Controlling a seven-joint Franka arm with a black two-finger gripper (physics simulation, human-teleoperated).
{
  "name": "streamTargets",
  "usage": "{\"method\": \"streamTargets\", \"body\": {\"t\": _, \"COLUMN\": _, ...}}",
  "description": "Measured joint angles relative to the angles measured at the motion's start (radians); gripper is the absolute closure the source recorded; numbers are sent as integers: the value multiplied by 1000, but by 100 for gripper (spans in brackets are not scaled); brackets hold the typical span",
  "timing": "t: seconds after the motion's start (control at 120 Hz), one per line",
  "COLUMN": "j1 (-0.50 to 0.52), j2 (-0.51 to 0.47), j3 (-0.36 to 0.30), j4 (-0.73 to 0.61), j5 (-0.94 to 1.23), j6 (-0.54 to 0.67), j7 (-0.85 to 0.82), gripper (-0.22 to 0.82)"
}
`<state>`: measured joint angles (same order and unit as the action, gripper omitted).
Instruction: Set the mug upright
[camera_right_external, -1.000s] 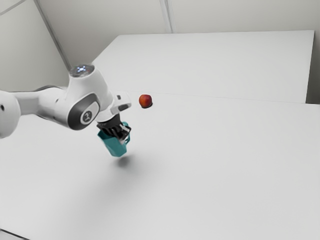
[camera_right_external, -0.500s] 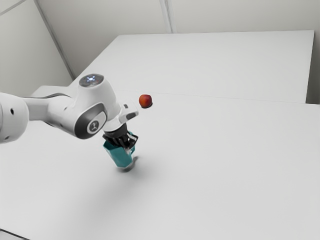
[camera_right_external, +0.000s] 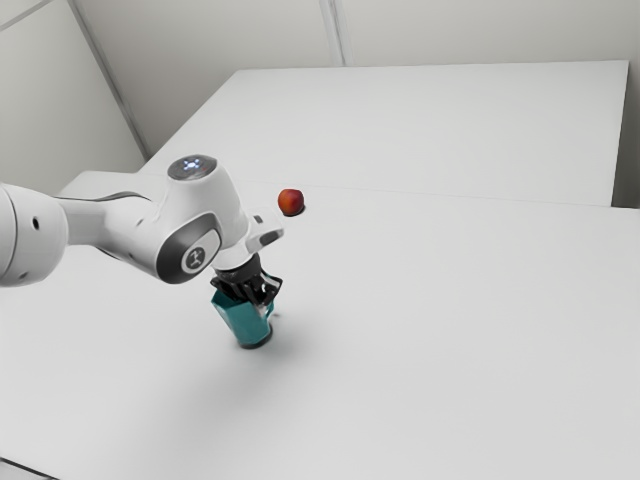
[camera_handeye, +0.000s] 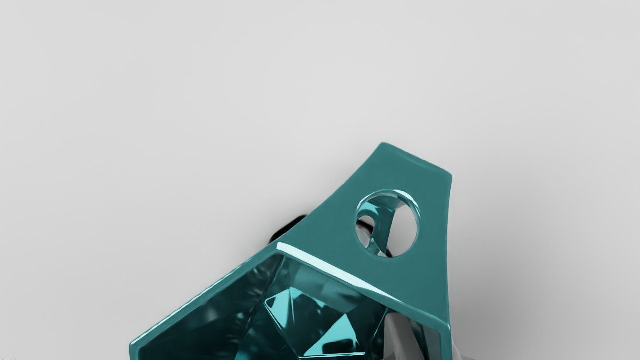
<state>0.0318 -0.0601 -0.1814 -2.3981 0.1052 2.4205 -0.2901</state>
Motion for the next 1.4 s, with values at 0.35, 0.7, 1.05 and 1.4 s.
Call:
{"method": "streamTargets", "body": {"t": 0.35, "j1": -5, "j2": 14, "j3": 0, "j4": 0, "j5": -1, "j6": 8, "j7": -26, "gripper": 77}}
{"method": "streamTargets", "body": {"t": 0.7, "j1": -13, "j2": -13, "j3": 0, "j4": -1, "j5": -9, "j6": 10, "j7": -29, "gripper": 39}}
{"method": "streamTargets", "body": {"t": 1.05, "j1": -21, "j2": -90, "j3": 0, "j4": 6, "j5": -13, "j6": -14, "j7": -30, "gripper": 9}}
{"method": "streamTargets", "body": {"t": 1.4, "j1": -21, "j2": -45, "j3": -13, "j4": 309, "j5": -24, "j6": -286, "j7": -26, "gripper": 4}}
